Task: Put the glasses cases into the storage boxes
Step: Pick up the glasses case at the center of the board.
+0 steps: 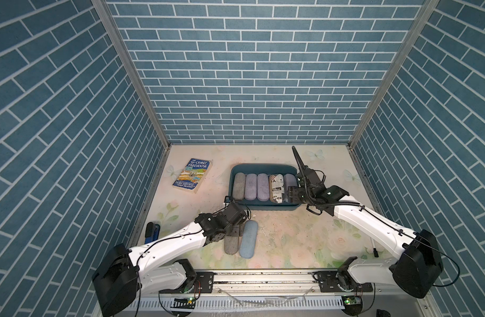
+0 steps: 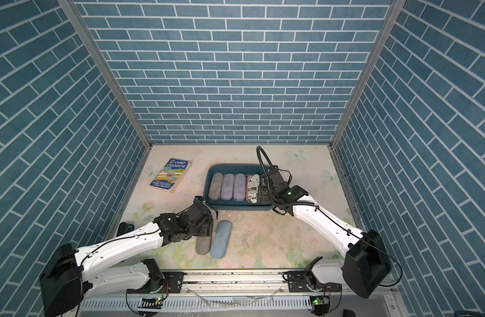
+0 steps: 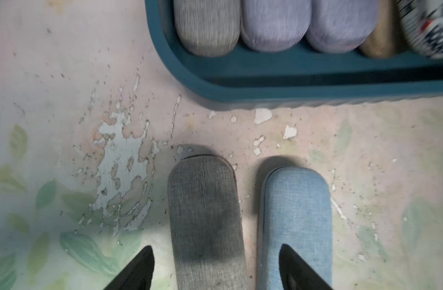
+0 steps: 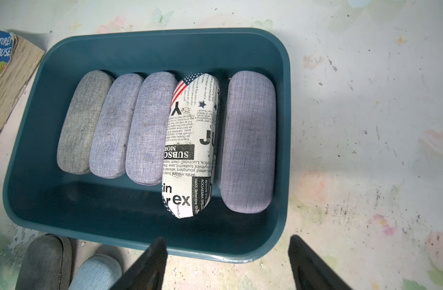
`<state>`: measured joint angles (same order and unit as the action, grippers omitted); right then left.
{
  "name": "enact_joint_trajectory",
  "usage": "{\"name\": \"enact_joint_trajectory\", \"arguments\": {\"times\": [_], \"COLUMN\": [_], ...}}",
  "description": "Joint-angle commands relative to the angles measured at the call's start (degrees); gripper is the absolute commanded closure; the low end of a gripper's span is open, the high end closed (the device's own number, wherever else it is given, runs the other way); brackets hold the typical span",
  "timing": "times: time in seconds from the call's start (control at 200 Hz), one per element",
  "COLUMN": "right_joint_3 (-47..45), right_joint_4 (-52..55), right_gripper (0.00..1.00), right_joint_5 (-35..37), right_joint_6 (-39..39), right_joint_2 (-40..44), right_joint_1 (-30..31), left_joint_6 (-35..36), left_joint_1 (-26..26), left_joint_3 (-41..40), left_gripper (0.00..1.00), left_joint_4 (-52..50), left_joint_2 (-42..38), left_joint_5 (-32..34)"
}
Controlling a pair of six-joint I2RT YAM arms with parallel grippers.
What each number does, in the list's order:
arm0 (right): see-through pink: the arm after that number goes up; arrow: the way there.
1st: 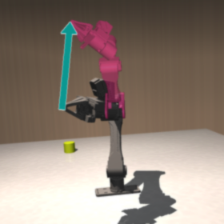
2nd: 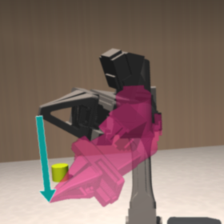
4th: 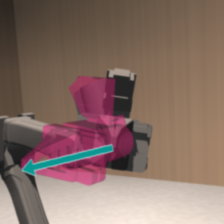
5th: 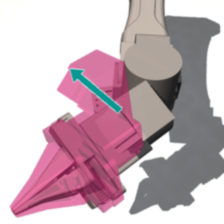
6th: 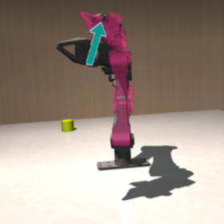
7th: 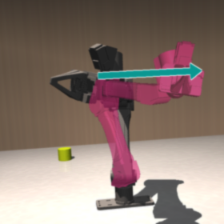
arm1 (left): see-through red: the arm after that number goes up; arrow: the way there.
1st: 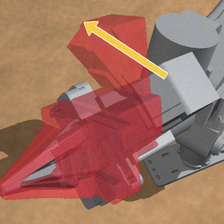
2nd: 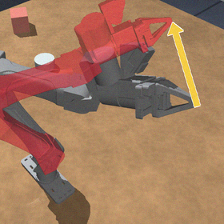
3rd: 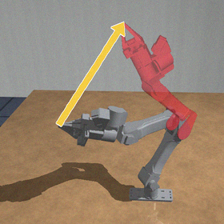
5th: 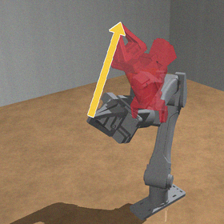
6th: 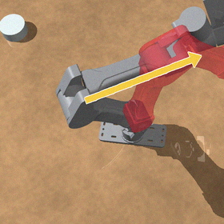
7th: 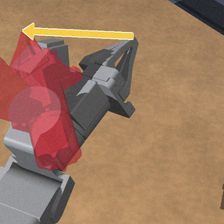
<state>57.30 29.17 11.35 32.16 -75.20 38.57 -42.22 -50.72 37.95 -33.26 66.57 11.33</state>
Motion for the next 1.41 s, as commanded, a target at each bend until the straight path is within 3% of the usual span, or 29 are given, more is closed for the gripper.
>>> {"name": "enact_joint_trajectory", "arguments": {"times": [0.0, 0.48, 0.74, 0.95, 1.235, 1.4], "right_joint_3": [-0.6, -1.4, -1.7, -1.5, -1.3, -0.8], "right_joint_4": [-0.6, -1.3, -1.4, -1.3, -0.3, 0.4], "right_gripper": [0.22, 0.22, 0.22, 0.22, 0.22, 0.22], "right_joint_5": [0.0, -0.1, -0.3, -0.3, 0.0, 0.5], "right_joint_6": [2.1, 2.2, 2.2, 2.1, 1.9, 1.8], "right_joint_2": [-0.6, -1.4, -1.9, -1.9, -0.6, 1.0], "right_joint_1": [-0.1, -0.2, -0.4, -0.6, -0.9, -1.1], "left_joint_6": [-1.9, -3.3, -4.0, -4.5, -0.6, 2.9], "left_joint_1": [-0.7, -1.8, -2.8, -3.8, -3.8, -2.6], "left_joint_3": [-2.3, -4.9, -4.8, -3.0, 6.7, 15.9], "left_gripper": [0.19, 0.17, 0.33, 0.39, 0.39, 0.39], "left_joint_4": [1.5, 7.1, 7.6, 2.8, -9.4, -12.4], "left_joint_2": [1.5, 8.8, 10.4, 6.0, -2.4, -1.7], "left_joint_5": [-0.7, -1.6, -2.1, -0.4, 2.4, 2.3]}}
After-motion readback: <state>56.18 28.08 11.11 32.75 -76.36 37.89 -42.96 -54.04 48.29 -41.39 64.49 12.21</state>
